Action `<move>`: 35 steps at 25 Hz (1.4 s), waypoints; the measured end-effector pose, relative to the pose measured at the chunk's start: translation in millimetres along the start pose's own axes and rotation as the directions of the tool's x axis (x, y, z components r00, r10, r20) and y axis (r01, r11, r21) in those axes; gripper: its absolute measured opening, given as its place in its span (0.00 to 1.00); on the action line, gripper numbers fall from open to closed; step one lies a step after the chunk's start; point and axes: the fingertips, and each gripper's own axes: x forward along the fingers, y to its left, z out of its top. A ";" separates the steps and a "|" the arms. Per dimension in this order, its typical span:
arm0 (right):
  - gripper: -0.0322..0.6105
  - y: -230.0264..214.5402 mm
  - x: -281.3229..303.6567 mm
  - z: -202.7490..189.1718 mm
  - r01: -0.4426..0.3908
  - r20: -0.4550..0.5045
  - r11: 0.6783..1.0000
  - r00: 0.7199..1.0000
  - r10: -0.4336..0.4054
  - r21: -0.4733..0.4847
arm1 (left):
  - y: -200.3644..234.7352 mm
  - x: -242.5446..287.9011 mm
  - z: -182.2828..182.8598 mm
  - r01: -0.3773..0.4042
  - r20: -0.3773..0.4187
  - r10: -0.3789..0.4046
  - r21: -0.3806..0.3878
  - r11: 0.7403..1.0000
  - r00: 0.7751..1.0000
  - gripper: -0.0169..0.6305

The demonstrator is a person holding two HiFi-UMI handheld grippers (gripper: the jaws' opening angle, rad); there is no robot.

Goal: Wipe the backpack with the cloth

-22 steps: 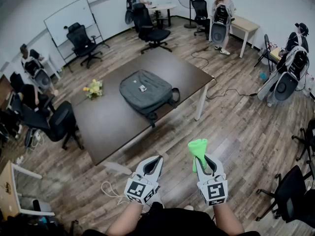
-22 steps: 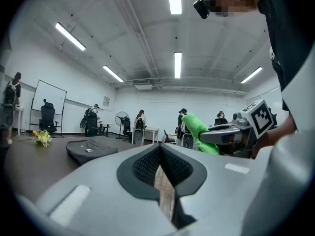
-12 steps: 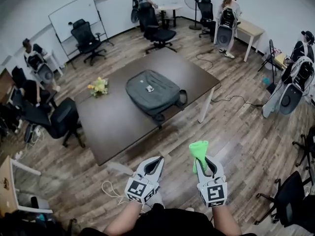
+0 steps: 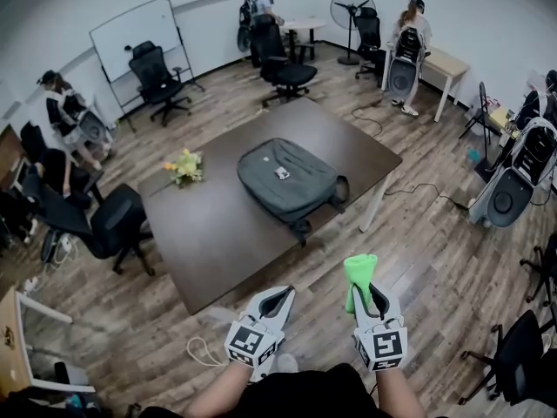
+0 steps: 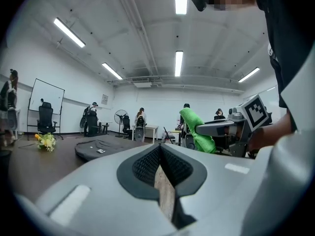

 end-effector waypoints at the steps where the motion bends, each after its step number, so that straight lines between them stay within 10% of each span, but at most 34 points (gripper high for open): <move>1: 0.19 3.3 4.9 1.1 0.008 0.000 1.000 1.000 -0.008 0.000 | 6.8 -2.2 -0.8 0.006 -0.001 -0.006 0.004 1.000 1.000 0.06; 35: 0.19 -106.2 250.1 -5.7 -0.186 -0.054 0.983 0.981 0.186 0.007 | 168.0 188.2 1.7 -0.161 -0.095 0.161 0.013 0.987 0.982 0.06</move>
